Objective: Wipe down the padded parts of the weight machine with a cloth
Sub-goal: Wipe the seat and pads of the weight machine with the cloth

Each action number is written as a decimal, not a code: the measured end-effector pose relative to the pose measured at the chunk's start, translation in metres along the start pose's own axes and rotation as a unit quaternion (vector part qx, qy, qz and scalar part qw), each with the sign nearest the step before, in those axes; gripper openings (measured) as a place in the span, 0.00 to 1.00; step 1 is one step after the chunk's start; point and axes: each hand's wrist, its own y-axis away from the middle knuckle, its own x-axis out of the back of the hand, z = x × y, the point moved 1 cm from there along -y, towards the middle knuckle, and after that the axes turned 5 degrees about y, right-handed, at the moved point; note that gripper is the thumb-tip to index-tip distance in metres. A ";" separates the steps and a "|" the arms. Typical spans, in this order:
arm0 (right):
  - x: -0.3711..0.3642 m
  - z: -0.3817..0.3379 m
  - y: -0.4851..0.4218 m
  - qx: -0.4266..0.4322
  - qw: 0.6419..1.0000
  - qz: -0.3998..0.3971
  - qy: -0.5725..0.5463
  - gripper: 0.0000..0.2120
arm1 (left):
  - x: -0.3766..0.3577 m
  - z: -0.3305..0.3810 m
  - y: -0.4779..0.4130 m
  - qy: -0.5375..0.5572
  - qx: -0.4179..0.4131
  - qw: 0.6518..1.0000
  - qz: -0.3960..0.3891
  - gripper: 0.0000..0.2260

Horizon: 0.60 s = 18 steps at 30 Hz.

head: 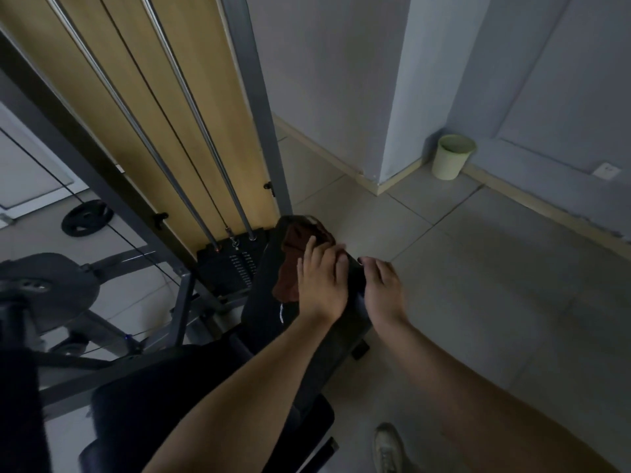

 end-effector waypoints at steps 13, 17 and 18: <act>0.025 -0.017 0.030 -0.094 0.990 -0.096 -0.036 0.25 | -0.012 0.021 0.051 0.029 -0.023 0.999 -0.002 0.21; 0.028 -0.019 0.039 -0.057 0.995 -0.083 0.013 0.21 | -0.009 0.017 0.010 0.010 0.051 0.999 0.003 0.23; 0.027 -0.019 0.040 -0.047 0.995 -0.085 0.026 0.20 | -0.010 0.017 0.011 -0.001 0.041 0.999 0.000 0.23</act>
